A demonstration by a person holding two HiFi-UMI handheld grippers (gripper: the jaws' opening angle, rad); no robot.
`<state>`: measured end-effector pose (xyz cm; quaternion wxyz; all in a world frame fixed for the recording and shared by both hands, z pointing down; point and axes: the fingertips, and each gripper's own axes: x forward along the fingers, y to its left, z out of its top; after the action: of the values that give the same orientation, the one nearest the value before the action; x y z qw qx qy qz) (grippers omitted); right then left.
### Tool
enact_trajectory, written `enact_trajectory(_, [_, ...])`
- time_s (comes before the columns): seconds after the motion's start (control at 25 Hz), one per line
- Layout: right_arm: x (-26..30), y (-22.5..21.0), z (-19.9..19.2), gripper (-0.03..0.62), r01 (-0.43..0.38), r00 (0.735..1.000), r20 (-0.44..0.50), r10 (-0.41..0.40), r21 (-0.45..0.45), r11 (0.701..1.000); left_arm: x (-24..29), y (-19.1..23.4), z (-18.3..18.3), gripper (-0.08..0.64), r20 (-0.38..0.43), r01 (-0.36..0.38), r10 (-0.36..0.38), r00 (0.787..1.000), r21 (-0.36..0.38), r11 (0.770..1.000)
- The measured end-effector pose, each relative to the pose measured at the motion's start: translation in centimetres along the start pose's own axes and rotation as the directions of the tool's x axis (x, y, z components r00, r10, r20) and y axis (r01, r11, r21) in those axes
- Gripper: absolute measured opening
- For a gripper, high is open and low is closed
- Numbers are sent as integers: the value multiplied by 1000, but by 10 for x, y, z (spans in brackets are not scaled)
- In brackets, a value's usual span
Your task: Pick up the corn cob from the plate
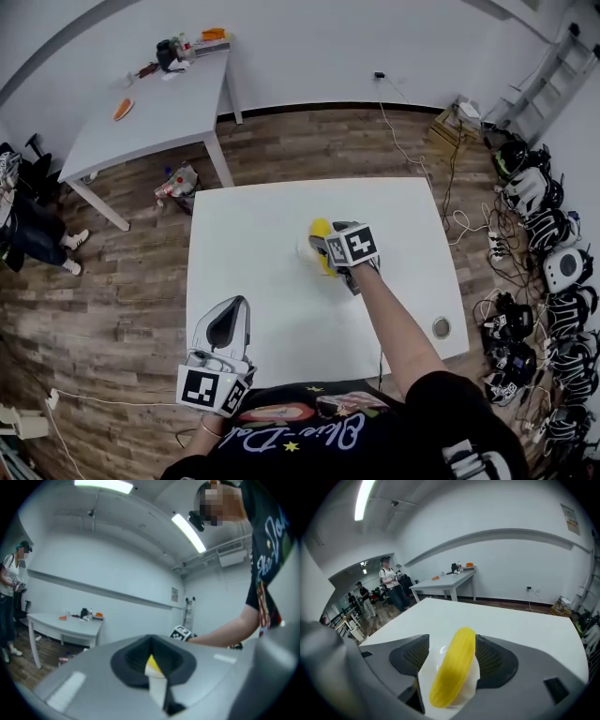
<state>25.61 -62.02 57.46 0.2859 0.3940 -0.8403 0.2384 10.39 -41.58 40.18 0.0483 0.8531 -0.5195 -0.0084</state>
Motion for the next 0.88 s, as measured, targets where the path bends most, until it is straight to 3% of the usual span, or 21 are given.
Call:
enact_trajectory(0.28, [41,-21,-31,285,136,970,-201,-135,-6,991,-5,26,-3,-3,3,-21,21,1000,-13,1000])
enact_trajectory(0.44, [53,-20,-45,285,154,947,-282,-156,-31,988,-4,35,-6,-3,-5,-45,44,999,-55,998])
enact_trajectory(0.8, [50,-20,-45,276,128,964,-229,-135,-48,991,-11,43,-11,-3,-29,-65,64,998,-63,996])
enact_trajectory(0.88, [41,-18,-44,275,129,975,-181,-132,-24,991,-15,44,-9,-3,-23,-64,63,998,-57,996])
